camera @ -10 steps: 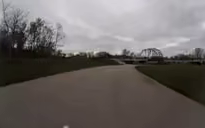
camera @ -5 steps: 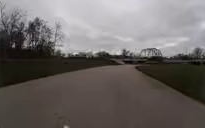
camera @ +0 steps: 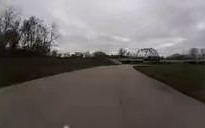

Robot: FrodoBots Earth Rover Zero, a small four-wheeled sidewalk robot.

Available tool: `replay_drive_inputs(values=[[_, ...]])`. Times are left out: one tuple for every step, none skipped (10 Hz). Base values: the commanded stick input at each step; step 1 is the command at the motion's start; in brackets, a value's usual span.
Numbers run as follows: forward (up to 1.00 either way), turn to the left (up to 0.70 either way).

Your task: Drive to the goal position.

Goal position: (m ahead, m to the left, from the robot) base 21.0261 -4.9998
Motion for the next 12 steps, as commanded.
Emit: replay_drive_inputs(values=[[1.00, -0.40], [1.00, -0.40], [1.00, -0.40], [1.00, -0.40], [1.00, -0.40], [1.00, -0.33], [1.00, -0.02], [1.00, 0.09], [1.00, 0.00], [1.00, 0.00], [1.00, 0.00], [1.00, 0.05]])
